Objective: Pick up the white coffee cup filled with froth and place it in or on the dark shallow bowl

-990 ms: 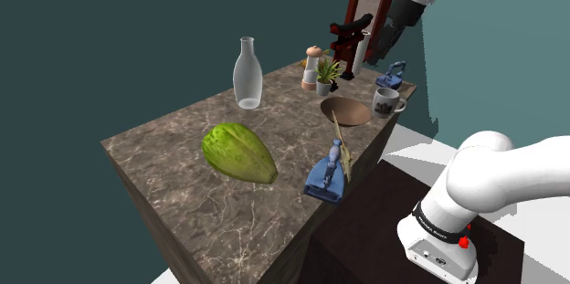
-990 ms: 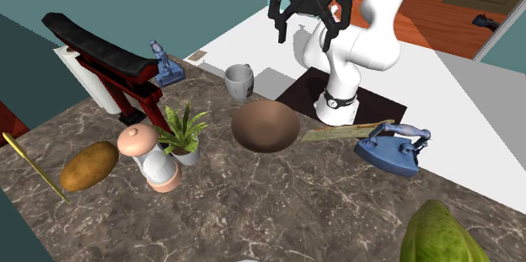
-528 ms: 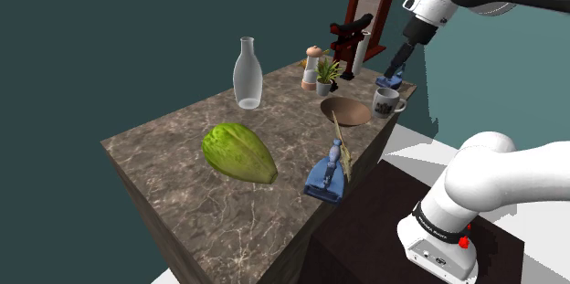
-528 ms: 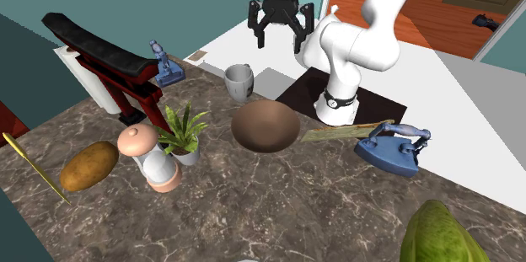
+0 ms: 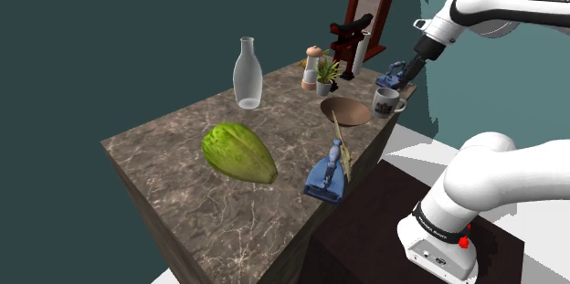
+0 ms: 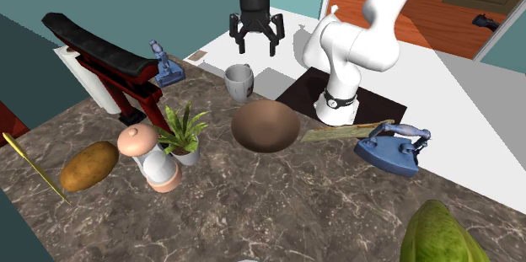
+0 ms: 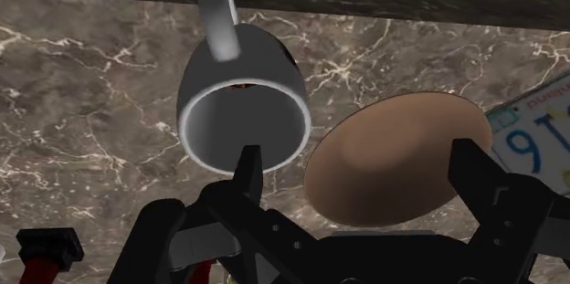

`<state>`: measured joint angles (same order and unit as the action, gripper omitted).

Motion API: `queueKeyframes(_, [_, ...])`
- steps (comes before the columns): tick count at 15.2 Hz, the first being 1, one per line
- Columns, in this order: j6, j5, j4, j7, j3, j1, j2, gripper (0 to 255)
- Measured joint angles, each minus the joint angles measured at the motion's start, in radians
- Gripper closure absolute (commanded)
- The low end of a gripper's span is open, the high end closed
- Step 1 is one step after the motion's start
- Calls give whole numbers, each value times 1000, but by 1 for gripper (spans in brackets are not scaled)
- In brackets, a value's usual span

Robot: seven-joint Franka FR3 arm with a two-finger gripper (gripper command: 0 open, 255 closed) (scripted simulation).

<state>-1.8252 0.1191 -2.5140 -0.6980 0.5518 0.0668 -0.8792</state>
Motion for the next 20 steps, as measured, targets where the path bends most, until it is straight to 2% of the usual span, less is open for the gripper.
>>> queueKeyframes(5, [-46, 43, 19, -165, 176, -12, 68, 0])
queueKeyframes(7, [-74, 49, 15, -200, 218, -24, 91, 0])
queueKeyframes(14, [-169, 56, -45, -218, 260, -41, 126, 0])
queueKeyframes(20, [-180, 59, -56, -220, 263, -40, 126, 0])
